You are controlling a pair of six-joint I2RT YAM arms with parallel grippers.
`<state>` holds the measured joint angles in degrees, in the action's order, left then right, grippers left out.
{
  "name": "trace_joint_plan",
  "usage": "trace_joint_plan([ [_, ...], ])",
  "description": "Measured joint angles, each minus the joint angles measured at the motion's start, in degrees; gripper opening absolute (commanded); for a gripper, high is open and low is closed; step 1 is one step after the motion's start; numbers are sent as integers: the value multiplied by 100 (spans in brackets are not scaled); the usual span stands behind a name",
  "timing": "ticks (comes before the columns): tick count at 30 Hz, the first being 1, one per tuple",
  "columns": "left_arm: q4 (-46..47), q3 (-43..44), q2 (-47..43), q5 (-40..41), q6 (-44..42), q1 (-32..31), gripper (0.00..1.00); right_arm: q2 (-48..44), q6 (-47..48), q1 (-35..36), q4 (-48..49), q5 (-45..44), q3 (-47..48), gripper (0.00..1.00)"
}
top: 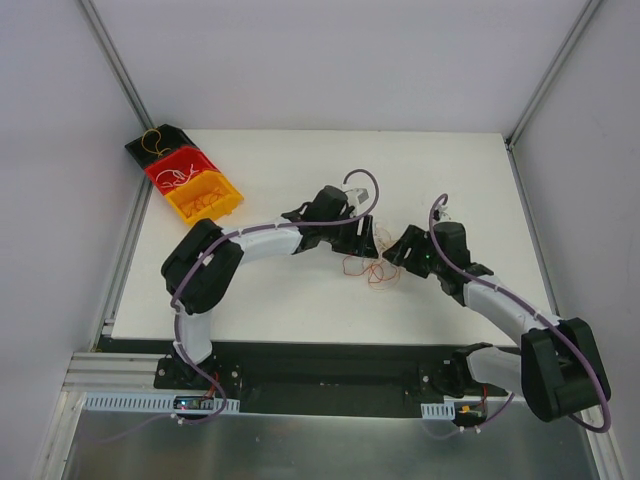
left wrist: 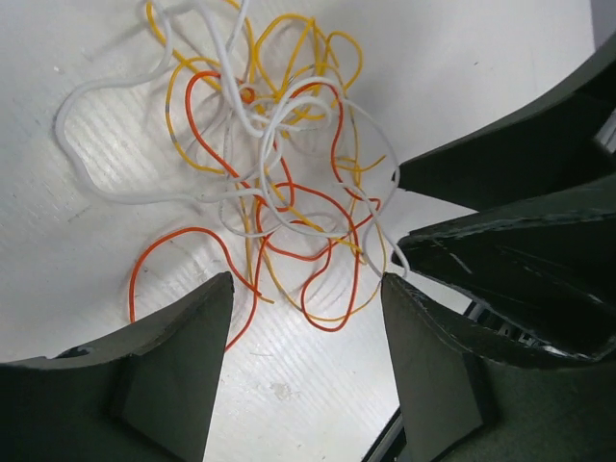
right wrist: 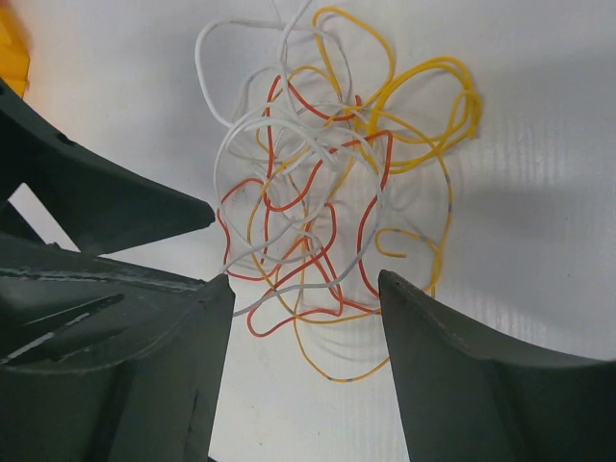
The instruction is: Untangle the cables
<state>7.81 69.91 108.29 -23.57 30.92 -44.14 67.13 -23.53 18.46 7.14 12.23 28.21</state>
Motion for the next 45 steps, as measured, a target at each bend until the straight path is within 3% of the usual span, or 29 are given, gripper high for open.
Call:
trace_joint_plan([
  [7, -83, 166, 227, -87, 13, -13, 56, -37, -133, -31, 52, -216, -79, 53],
  [9, -44, 164, 227, -149, 26, -17, 49, -162, -175, -46, 81, -332, -225, 41],
  [12, 92, 129, 225, -170, 70, -31, 48, -236, -227, -55, 90, -437, -332, 33],
  [15, 177, 72, 216, -170, 122, -57, 57, -354, -310, -66, 125, -586, -424, 36],
  [20, 70, 116, 216, 20, 170, -92, 61, -946, -507, -92, 120, -1113, -715, 41],
  [25, -470, 542, 256, 577, 118, -92, 51, -988, -564, -131, 168, -1261, -793, 43],
  [31, -695, 1510, 754, 767, -35, -90, 42, -22, -485, -181, 138, -807, -439, 44],
  [38, -1005, 1611, 1023, 765, -48, -92, 45, 345, -424, -282, 155, -382, -138, 44],
  [40, -1062, 1600, 1023, 765, -52, -92, 39, 363, -415, -286, 155, -319, -138, 44],
  [45, -1078, 1598, 1025, 761, -83, -92, 5, 496, -385, -289, 155, -177, -96, 45],
])
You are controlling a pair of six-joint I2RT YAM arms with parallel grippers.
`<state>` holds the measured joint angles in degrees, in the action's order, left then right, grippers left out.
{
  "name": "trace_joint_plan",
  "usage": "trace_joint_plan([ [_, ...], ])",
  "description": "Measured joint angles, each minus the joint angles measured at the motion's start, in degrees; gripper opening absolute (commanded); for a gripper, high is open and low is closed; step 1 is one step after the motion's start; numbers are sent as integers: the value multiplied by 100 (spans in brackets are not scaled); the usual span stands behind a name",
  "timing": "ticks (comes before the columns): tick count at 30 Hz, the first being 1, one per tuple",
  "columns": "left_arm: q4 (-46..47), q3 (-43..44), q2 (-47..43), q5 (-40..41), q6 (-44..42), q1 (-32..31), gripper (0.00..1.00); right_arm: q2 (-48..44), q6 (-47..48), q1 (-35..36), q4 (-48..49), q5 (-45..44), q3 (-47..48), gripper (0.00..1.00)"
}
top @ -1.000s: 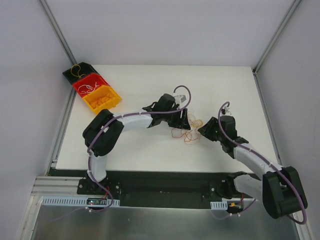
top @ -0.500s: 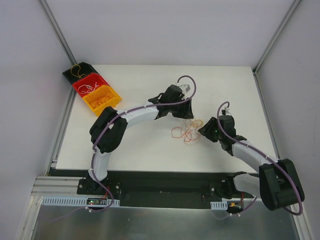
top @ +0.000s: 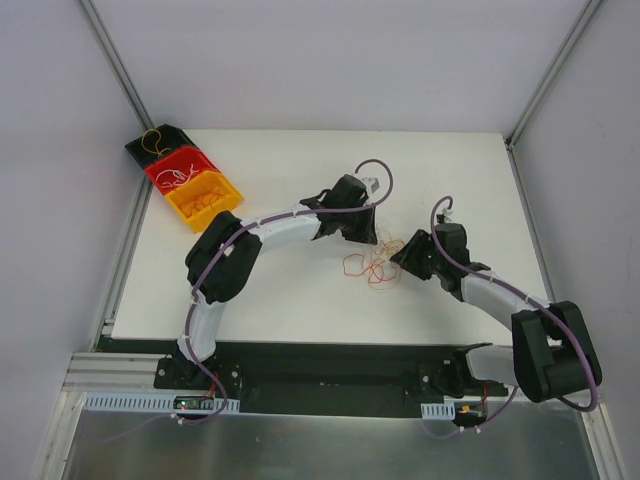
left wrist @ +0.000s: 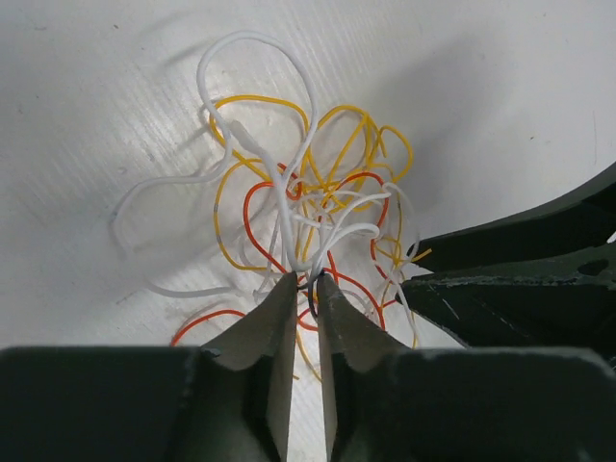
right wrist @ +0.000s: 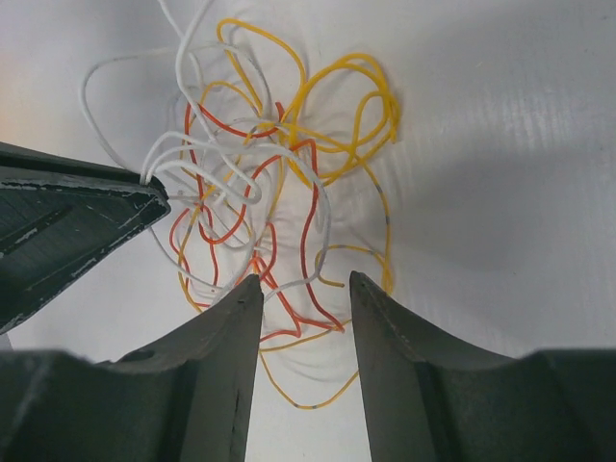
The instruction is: Untangle the cables
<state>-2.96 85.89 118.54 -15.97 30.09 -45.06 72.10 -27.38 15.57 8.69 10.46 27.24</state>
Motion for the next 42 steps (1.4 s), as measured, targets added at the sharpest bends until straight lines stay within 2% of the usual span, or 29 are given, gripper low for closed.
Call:
trace_joint_plan([
  [1, -9, 2, 0, 2, -15, -2, 0, 52, 7, 0, -4, 46, 33, 45],
  [6, -114, -11, -55, -22, -166, -2, 0, 638, 81, 0, -227, 210, 529, 45],
  [9, -212, -260, -444, -138, -291, -2, 0, 1097, 111, 0, -516, 229, 1005, 43],
  [12, -413, -573, -1228, -376, -470, -4, 0, 1482, 107, -2, -881, 195, 1443, 40],
  [17, -887, -619, -3171, -511, -1016, -39, 0, 1856, 96, 0, -1480, 26, 1891, 36],
  [21, -1342, -44, -4402, -291, -1338, -39, 0, 1998, 87, 0, -1832, -101, 2055, 35],
  [24, -1692, 603, -5014, 345, -1513, -37, 0, 1998, 74, 0, -1923, -162, 2065, 35],
  [26, -1867, 986, -5278, 807, -1631, -37, 0, 1987, 59, 0, -1932, -197, 2065, 40],
  [28, -2017, 1279, -5403, 1137, -1716, -35, 0, 1945, 61, 0, -1908, -225, 2041, 57],
  [30, -2177, 1668, -5390, 1333, -1757, -35, 0, 1753, 146, 44, -1690, -173, 1858, 63],
  [33, -2308, 2044, -5191, 1351, -1753, -35, 0, 1226, 555, 289, -1384, 149, 1552, 81],
  [35, -2378, 2124, -4996, 1351, -1746, -35, 0, 619, 861, 658, -922, 461, 1246, 85],
  [38, -2551, 2122, -4717, 1377, -1744, -35, 0, -385, 1180, 1266, -393, 966, 1012, 85],
  [42, -2820, 2083, -4398, 1508, -1740, -35, 0, -931, 1331, 2074, 166, 1296, 1504, 83],
])
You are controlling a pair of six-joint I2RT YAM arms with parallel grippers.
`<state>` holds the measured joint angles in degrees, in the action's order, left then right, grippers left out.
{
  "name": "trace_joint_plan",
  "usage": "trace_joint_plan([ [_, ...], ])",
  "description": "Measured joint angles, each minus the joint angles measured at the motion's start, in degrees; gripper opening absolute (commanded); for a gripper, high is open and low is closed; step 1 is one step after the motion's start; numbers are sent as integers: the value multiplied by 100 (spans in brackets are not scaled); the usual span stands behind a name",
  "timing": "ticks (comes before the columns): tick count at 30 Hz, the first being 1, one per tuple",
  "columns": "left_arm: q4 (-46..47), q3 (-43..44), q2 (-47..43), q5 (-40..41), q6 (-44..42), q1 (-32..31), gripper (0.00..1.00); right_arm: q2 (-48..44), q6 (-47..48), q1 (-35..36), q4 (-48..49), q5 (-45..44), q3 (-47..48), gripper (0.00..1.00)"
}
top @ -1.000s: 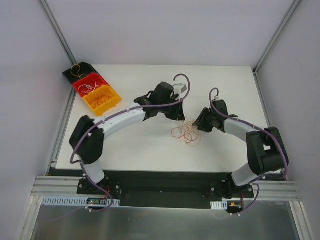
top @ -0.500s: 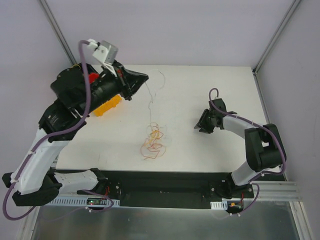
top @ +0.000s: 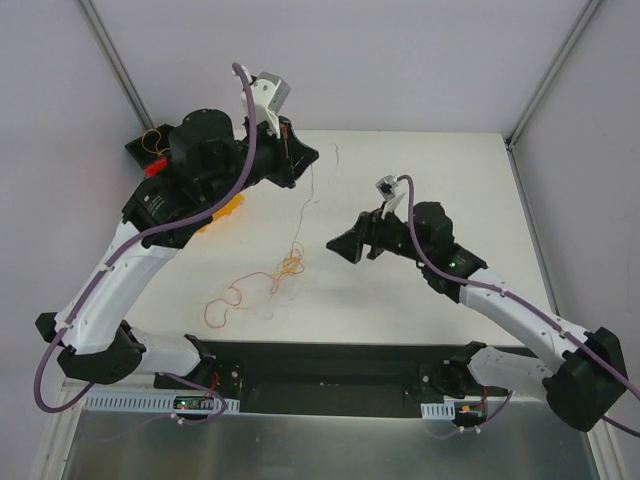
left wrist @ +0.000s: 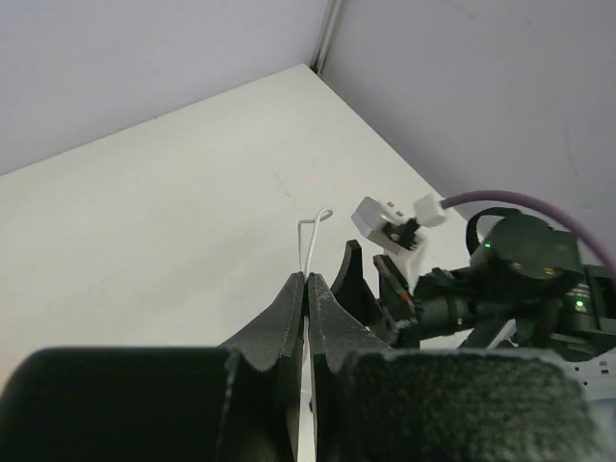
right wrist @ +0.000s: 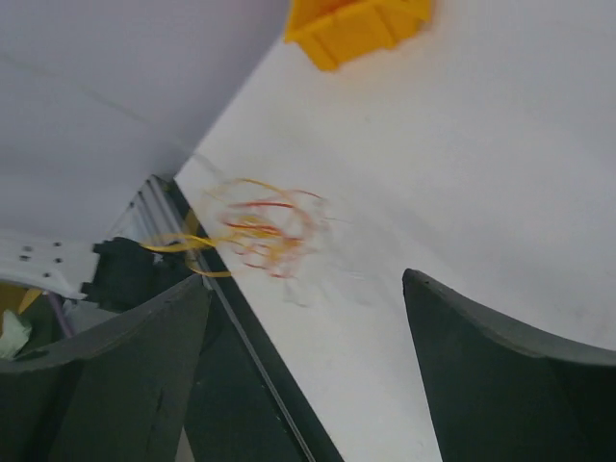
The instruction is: Untangle the cables
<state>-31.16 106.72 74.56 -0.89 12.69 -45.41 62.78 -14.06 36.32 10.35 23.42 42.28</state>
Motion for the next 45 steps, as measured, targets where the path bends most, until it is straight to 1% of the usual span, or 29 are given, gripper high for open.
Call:
trace_joint_plan([
  [2, -42, 0, 46, 7, 7, 0, 0, 22, 59, 422, 166, -66, 382, 82],
  [5, -94, 31, 57, -13, 31, 0, 0, 160, 101, 966, 310, -540, 841, 75],
  [6, -98, 63, 66, -17, 37, 0, 0, 269, 94, 1080, 374, -726, 988, 70],
  [7, -107, 129, 85, -28, 48, 0, 0, 387, 79, 1126, 428, -901, 1097, 62],
  [8, -109, 219, 118, -37, 63, 0, 0, 581, 46, 1143, 466, -1145, 1235, 56],
  [9, -116, 345, 166, -42, 81, 0, 0, 848, -9, 1141, 518, -1438, 1390, 52],
  [12, -131, 800, 334, -37, 83, 0, 0, 1659, -98, 1110, 492, -2190, 1720, 50],
  [14, -157, 1182, 459, 26, 50, 0, 0, 2138, -229, 1062, 369, -2750, 1738, 50],
  [16, -197, 1596, 544, 201, -46, 0, 0, 2404, -466, 898, 168, -3106, 1473, 51],
  [20, -199, 2457, 551, 776, -433, 0, 0, 2529, -857, 129, -448, -3615, 835, 59],
  [21, -151, 2605, 514, 918, -533, 0, 0, 2538, -935, -90, -605, -3696, 752, 63],
  [25, 7, 2754, 142, 1537, -986, 0, 0, 2553, -1099, -706, -1139, -3943, 787, 68],
  [27, 70, 2590, -66, 1766, -1139, 0, 0, 2555, -1134, -916, -1222, -3810, 804, 70],
  [28, 85, 2490, -160, 1810, -1185, 0, 0, 2555, -1084, -997, -1154, -3565, 796, 72],
  [31, 92, 2236, -334, 1915, -1246, 0, 0, 2542, -763, -1139, -391, -2409, 675, 78],
  [33, 96, 2140, -319, 1917, -1259, 0, 0, 2465, -402, -896, 55, -1860, 603, 79],
  [36, 94, 2024, -262, 1904, -1257, 0, 0, 2243, 48, -391, 369, -1298, 595, 79],
  [37, 90, 1989, -219, 1899, -1255, 0, 0, 2159, 155, -232, 531, -981, 605, 79],
  [41, 76, 1864, -107, 1869, -1204, 0, 0, 2138, 122, -114, 922, -146, 702, 80],
  [43, 74, 1773, -114, 1843, -1165, 0, 0, 2116, 103, -11, 1038, 0, 702, 81],
  [45, 74, 1652, -153, 1836, -1097, 0, 0, 2037, 105, 299, 1091, 13, 702, 81],
])
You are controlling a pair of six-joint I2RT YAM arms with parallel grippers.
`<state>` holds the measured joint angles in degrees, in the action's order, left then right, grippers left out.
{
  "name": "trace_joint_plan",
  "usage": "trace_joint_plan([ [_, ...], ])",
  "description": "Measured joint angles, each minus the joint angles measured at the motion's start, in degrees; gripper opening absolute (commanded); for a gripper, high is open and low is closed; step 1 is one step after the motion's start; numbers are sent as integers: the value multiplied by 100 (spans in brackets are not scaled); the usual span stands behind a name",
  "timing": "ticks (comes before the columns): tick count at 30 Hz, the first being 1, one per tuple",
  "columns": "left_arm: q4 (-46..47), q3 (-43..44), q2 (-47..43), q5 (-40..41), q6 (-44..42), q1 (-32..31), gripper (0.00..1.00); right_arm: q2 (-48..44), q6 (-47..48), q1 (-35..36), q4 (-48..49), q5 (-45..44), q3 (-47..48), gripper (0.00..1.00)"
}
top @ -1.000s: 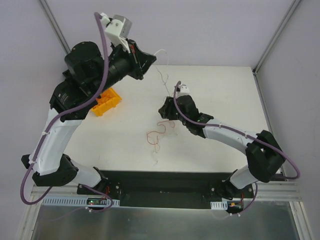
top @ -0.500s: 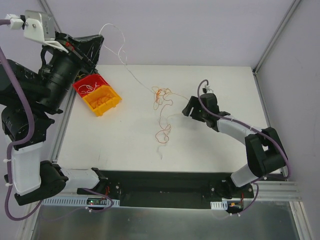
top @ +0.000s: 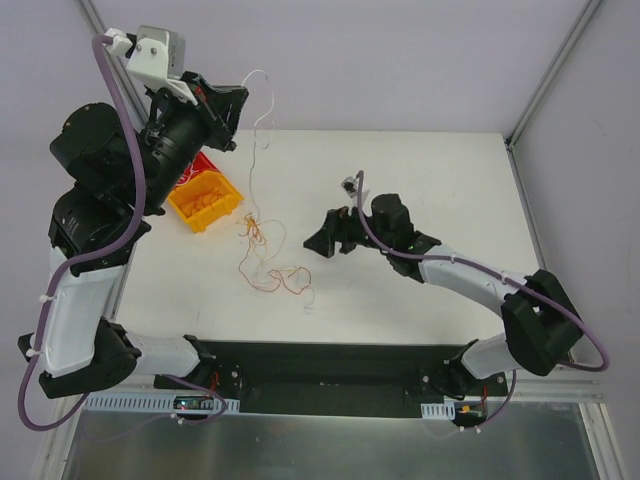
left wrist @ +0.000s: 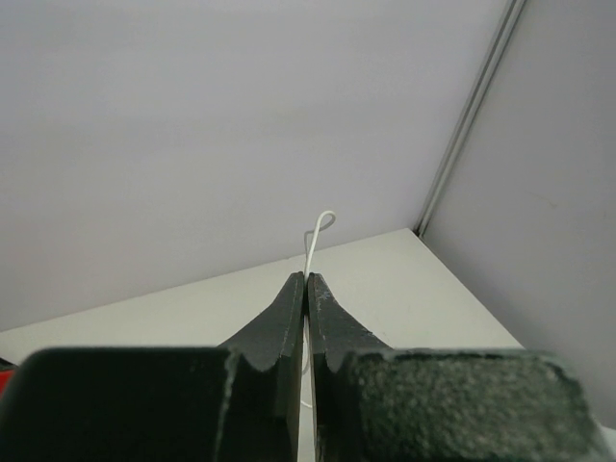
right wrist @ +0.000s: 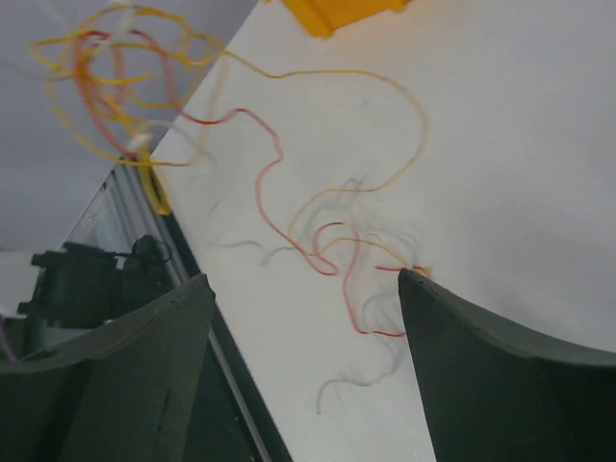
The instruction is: Untangle the cables
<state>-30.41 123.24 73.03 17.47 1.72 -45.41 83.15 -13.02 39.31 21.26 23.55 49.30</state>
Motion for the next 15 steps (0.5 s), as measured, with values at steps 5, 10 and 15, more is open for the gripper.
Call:
trace_joint_plan([
  [5, -9, -157, -63, -4, 153, 0, 0, -70, 96, 970, -345, -236, 831, 76],
  [10, -9, -164, -105, -81, 280, 0, 0, 109, 306, 1565, -562, -1305, 2369, 55],
  [15, -35, 107, -31, -251, 374, 0, 0, 688, 240, 1593, -540, -2632, 2758, 35],
])
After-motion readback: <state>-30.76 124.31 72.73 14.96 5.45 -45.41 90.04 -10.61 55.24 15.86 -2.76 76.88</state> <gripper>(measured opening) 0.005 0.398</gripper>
